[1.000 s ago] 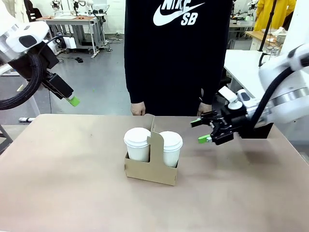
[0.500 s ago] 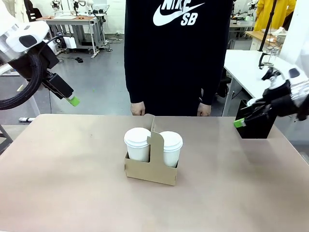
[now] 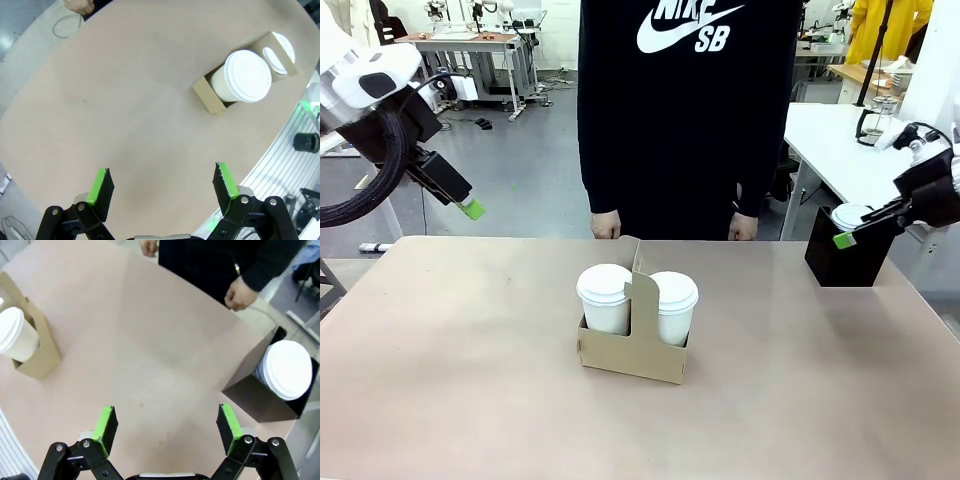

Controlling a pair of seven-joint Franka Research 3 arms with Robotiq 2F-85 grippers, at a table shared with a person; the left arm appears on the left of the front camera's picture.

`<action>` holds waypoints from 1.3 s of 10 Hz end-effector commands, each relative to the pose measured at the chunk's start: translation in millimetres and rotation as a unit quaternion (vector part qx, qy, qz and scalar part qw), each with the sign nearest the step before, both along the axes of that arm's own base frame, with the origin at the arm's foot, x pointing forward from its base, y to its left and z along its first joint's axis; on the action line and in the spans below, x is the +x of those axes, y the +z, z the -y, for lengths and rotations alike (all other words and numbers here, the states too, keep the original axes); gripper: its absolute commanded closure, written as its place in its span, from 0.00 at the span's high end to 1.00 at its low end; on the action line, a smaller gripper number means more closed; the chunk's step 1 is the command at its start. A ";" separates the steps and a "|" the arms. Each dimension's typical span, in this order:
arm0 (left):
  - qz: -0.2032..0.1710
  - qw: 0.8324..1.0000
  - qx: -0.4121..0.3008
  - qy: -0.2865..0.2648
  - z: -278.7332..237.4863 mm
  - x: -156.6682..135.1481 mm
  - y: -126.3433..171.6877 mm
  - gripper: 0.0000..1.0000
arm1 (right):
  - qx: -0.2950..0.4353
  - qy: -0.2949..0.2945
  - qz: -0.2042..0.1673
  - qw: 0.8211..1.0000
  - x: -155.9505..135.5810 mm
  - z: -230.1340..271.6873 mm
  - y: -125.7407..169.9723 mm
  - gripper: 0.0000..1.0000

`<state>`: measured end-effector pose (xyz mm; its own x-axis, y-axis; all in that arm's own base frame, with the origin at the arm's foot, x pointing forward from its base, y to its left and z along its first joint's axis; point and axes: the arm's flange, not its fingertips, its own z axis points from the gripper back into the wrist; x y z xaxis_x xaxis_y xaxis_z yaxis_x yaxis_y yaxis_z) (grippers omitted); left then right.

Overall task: Pour a drink into a cup and package it in a carrier.
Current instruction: Insert the held 600 ml Paper Cup into the Cup Carrier.

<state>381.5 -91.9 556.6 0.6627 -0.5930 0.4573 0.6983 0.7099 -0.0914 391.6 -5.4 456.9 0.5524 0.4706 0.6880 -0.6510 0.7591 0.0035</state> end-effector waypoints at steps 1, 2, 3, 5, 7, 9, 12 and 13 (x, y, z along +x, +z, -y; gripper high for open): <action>-0.003 1.000 -0.003 0.005 0.0 -0.4 0.6 1.00 | -0.002 0.008 -0.001 1.000 1.1 -6.6 -1.8 1.00; -0.003 1.000 -0.003 0.005 0.0 -0.4 0.6 1.00 | -0.002 0.008 -0.001 1.000 1.1 -6.6 -1.8 1.00; -0.003 1.000 -0.003 0.005 0.0 -0.4 0.6 1.00 | -0.002 0.008 -0.001 1.000 1.1 -6.6 -1.8 1.00; -0.003 1.000 -0.003 0.005 0.0 -0.4 0.6 1.00 | -0.002 0.008 -0.001 1.000 1.1 -6.6 -1.8 1.00; -0.003 1.000 -0.003 0.005 0.0 -0.4 0.6 1.00 | -0.002 0.008 -0.001 1.000 1.1 -6.6 -1.8 1.00; -0.003 1.000 -0.003 0.005 0.0 -0.4 0.6 1.00 | -0.002 0.008 -0.001 1.000 1.1 -6.6 -1.8 1.00; -0.003 1.000 -0.003 0.005 0.0 -0.4 0.6 1.00 | -0.002 0.008 -0.001 1.000 1.1 -6.6 -1.8 1.00; -0.003 1.000 -0.003 0.005 0.0 -0.4 0.6 1.00 | -0.002 0.008 -0.001 1.000 1.1 -6.6 -1.8 1.00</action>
<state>381.5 -91.9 556.6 0.6628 -0.5930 0.4572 0.6983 0.7100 -0.0915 392.0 -0.2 455.6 0.5489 0.4814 0.6834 -0.6600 0.7513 0.0008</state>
